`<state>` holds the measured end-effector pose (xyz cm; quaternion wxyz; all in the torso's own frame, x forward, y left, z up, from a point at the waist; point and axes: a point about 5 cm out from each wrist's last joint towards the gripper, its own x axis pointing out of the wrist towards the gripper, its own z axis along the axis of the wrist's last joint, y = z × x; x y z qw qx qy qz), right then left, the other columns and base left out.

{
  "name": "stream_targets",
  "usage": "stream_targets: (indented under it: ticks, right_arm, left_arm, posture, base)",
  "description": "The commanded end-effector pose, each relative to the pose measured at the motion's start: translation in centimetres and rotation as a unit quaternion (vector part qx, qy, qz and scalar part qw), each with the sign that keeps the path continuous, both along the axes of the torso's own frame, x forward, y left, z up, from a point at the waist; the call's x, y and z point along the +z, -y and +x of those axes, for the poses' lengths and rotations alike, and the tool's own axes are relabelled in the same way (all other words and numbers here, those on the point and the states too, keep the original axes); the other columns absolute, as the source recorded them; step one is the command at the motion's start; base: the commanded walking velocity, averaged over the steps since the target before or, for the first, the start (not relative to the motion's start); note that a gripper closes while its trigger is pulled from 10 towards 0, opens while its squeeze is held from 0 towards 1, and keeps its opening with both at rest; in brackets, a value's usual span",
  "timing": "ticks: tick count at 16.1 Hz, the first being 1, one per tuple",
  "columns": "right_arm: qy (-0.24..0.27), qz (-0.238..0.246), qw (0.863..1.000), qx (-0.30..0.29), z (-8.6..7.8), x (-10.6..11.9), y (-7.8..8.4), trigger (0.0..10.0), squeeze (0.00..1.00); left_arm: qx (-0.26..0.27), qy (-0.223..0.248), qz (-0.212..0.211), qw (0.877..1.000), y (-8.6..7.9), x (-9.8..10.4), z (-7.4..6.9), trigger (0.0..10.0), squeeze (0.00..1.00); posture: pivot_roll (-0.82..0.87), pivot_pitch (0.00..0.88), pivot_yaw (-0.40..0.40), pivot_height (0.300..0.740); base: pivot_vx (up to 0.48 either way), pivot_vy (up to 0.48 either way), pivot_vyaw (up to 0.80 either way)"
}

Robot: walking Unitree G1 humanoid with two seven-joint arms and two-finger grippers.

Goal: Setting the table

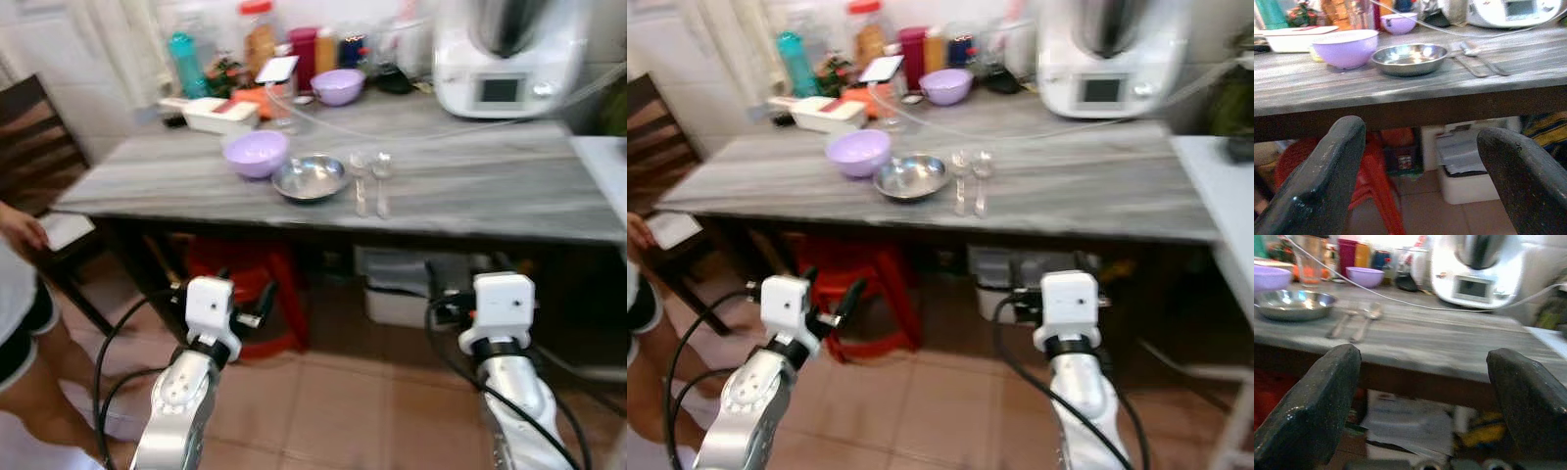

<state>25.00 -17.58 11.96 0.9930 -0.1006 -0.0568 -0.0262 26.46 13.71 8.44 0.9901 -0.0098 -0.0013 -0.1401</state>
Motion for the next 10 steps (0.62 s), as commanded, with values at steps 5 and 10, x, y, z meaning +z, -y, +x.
stream_targets:
  ticks: [5, 10]
  right_arm:
    - [-0.005, 0.013, 1.0, 0.01, 0.18, -0.21, -0.82, 10.0, 0.0]
    - [-0.007, 0.019, 1.0, 0.009, 0.19, -0.3, -0.79, 10.0, 0.0]
  left_arm:
    - [0.013, -0.008, 0.011, 1.0, -0.9, -0.26, -0.05, 10.0, 0.0]
    - [0.012, -0.008, 0.011, 1.0, -0.85, -0.26, 0.09, 10.0, 0.0]
  posture:
    - [-0.11, 0.019, 0.099, 0.74]
    - [-0.12, 0.021, 0.1, 0.74]
  base:
    - [-0.305, 0.0, 0.0]
    - [-0.308, 0.0, 0.0]
